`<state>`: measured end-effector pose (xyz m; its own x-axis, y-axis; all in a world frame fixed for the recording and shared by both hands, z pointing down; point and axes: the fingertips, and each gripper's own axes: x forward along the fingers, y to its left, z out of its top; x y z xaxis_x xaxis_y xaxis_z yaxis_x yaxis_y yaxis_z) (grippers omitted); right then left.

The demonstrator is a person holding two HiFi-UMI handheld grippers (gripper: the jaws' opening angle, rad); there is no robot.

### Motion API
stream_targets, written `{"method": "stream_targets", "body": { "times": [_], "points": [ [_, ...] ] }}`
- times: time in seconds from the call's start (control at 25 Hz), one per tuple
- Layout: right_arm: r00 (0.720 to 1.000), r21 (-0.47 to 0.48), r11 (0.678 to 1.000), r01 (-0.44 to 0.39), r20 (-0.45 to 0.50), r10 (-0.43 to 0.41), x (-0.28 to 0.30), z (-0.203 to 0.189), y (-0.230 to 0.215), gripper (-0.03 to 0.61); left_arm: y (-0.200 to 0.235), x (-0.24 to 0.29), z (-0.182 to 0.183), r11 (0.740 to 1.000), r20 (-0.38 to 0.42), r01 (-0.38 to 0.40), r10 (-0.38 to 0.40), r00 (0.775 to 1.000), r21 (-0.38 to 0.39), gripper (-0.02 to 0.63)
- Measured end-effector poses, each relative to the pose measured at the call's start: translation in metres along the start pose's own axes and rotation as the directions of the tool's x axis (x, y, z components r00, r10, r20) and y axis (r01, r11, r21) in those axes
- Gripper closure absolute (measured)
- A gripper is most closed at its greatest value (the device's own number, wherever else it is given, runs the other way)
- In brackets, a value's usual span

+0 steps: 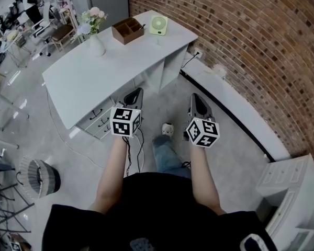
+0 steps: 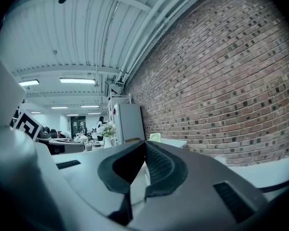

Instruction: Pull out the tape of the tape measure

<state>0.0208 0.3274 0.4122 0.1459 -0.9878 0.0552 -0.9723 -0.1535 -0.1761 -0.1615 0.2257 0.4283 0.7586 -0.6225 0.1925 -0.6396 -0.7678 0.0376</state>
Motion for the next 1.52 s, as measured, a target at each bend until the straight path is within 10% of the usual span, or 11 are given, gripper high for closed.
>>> {"method": "stream_targets", "body": {
  "times": [0.88, 1.52],
  "points": [
    [0.957, 0.043, 0.976, -0.213, -0.191, 0.217, 0.499, -0.007, -0.136, 0.575, 0.201, 0.426, 0.012, 0.987, -0.155, -0.157, 0.152, 0.976, -0.019, 0.592],
    [0.9, 0.089, 0.96, -0.264, -0.335, 0.279, 0.606, -0.048, -0.13, 0.575, 0.25, 0.532, -0.015, 0.996, -0.285, 0.001, 0.025, 0.958, 0.09, 0.591]
  ]
}}
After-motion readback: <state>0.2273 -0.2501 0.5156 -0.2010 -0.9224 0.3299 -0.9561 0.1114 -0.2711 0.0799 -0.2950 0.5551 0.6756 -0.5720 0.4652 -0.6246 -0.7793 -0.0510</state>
